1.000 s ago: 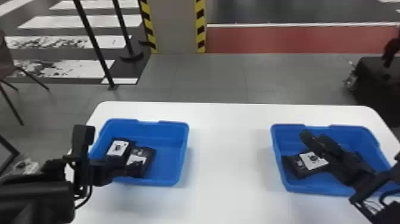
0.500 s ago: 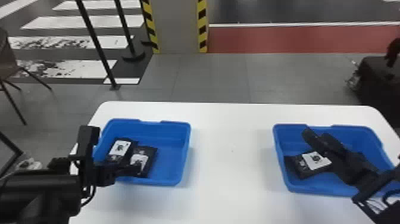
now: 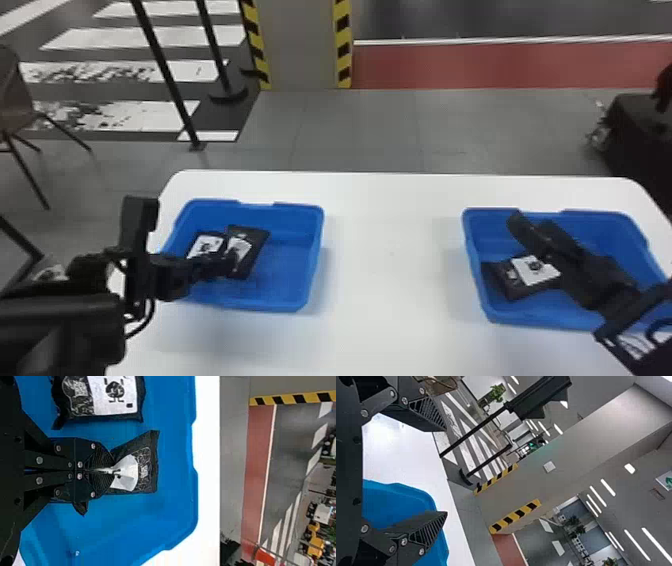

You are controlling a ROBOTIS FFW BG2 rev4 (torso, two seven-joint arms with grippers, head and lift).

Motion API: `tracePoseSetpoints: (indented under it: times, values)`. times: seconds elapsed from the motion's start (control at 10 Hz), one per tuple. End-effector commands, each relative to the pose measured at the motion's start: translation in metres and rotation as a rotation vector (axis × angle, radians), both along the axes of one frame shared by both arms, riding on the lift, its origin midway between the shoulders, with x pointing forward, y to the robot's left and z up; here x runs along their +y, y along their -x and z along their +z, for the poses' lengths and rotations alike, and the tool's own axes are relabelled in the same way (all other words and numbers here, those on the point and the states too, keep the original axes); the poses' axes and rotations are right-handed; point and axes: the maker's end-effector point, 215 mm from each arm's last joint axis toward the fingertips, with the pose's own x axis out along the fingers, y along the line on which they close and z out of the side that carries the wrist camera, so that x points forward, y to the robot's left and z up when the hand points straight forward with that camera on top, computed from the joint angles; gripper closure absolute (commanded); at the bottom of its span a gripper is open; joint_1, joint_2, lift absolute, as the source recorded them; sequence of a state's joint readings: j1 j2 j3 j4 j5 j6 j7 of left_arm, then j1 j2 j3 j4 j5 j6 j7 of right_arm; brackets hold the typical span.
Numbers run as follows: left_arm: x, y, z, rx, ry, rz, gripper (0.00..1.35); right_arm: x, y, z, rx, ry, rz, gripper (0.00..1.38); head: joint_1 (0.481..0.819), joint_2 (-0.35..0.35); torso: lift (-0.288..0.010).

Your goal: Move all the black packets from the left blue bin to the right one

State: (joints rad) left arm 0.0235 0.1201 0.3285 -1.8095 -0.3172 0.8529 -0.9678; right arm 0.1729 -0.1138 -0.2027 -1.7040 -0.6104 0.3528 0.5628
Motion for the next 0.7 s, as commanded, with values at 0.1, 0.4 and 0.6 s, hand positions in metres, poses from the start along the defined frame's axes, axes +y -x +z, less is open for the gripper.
tracePoseSetpoints:
  times: [0.1, 0.4, 0.6]
  values:
    - [-0.067, -0.015, 0.044, -0.148, 0.055, -0.175, 1.21, 0.032, 0.007, 0.015, -0.018, -0.055, 0.055, 0.3, 0.695, 0.103, -0.11]
    - [-0.19, -0.04, 0.086, -0.295, 0.096, -0.417, 1.21, 0.075, 0.001, 0.032, -0.031, -0.085, 0.144, 0.3, 0.695, 0.039, -0.11]
    - [-0.259, -0.053, 0.089, -0.317, 0.177, -0.542, 1.21, 0.082, -0.013, 0.026, -0.021, -0.104, 0.157, 0.3, 0.695, -0.013, -0.11]
